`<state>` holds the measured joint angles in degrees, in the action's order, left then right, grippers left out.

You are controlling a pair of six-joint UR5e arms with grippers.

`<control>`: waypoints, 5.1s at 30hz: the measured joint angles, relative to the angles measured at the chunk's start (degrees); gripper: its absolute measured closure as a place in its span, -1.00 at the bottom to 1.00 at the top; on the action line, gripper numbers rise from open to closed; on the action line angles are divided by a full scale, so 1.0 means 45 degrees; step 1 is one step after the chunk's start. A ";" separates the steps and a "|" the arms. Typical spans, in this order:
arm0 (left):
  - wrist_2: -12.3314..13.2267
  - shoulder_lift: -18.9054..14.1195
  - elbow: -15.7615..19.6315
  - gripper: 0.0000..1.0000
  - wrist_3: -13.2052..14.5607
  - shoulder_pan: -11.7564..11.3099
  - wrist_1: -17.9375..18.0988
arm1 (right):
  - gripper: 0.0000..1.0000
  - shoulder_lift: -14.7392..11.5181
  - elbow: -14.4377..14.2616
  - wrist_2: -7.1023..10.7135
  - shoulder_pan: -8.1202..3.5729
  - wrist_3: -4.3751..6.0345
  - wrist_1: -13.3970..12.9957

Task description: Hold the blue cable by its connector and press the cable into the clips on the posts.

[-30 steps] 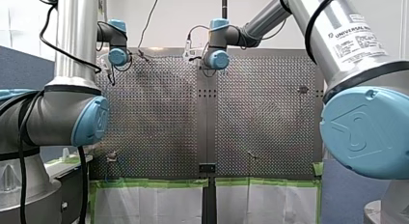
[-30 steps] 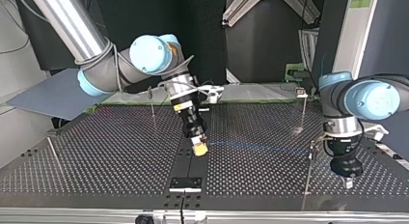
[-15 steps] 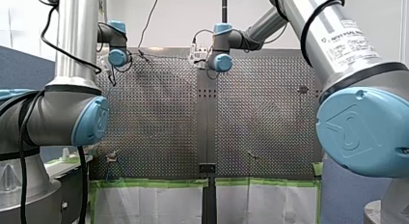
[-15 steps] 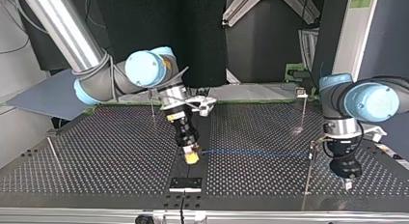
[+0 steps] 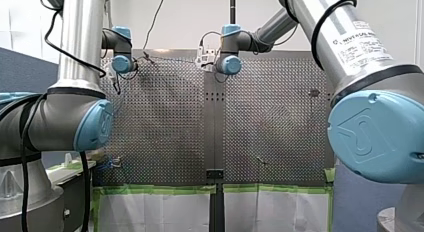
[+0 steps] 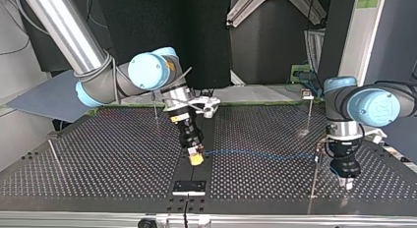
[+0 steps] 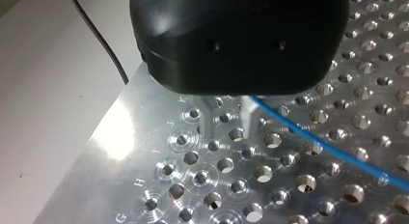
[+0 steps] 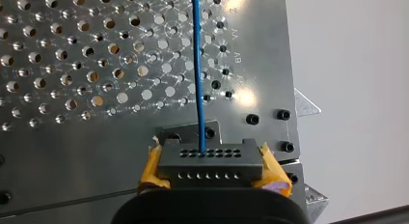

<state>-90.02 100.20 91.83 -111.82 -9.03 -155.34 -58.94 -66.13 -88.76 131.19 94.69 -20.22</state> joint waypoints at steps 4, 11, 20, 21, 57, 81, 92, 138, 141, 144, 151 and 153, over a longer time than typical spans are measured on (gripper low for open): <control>-0.0087 -0.0010 0.0001 -0.82 -0.0048 -0.0002 -0.0191 | 1.00 0.0000 -0.0002 -0.0002 0.0019 -0.0001 0.0021; -0.0199 -0.0239 0.0007 -1.00 -0.0157 0.0004 -0.0661 | 1.00 -0.0001 0.0003 -0.0002 0.0035 -0.0002 0.0038; -0.0562 -0.0580 0.0034 -1.00 -0.0198 0.0137 -0.1744 | 1.00 0.0000 0.0001 -0.0003 0.0030 -0.0014 0.0021; -0.0494 -0.0587 0.0036 -1.00 -0.0200 0.0137 -0.1895 | 1.00 0.0002 0.0001 -0.0003 0.0022 -0.0019 0.0021; 0.1196 -0.4419 0.2376 -1.00 -0.0671 0.0663 -0.5659 | 1.00 0.0000 0.0028 0.0179 -0.0050 -0.0119 0.0038; 0.0807 -0.5093 0.2306 -1.00 0.1339 0.1411 -0.5793 | 1.00 0.0001 0.0029 0.0310 0.0030 -0.0110 0.0107; 0.0485 -0.4862 0.2288 -1.00 0.2281 0.1665 -0.5688 | 1.00 0.0000 0.0023 0.0344 0.0033 -0.0094 0.0135; -0.1281 -0.4854 0.2245 -1.00 0.2600 0.2067 -0.6134 | 1.00 0.0003 0.0023 0.0407 0.0038 -0.0098 0.0174; -0.1600 -0.4856 0.2245 -1.00 0.2684 0.2102 -0.6211 | 1.00 0.0002 0.0020 0.0407 0.0037 -0.0099 0.0174; -0.1731 -0.4857 0.2245 -1.00 0.2711 0.2134 -0.6233 | 1.00 0.0002 0.0020 0.0407 0.0037 -0.0100 0.0174; -0.1779 -0.4884 0.2245 -1.00 0.2721 0.2230 -0.6245 | 1.00 0.0000 0.0021 0.0408 0.0037 -0.0100 0.0209; -0.1788 -0.4900 0.2245 -1.00 0.2721 0.2254 -0.6253 | 1.00 0.0000 0.0021 0.0408 0.0038 -0.0100 0.0221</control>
<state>-98.07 78.14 101.93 -99.58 1.11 -183.48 -58.94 -66.04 -86.93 131.36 94.24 -19.23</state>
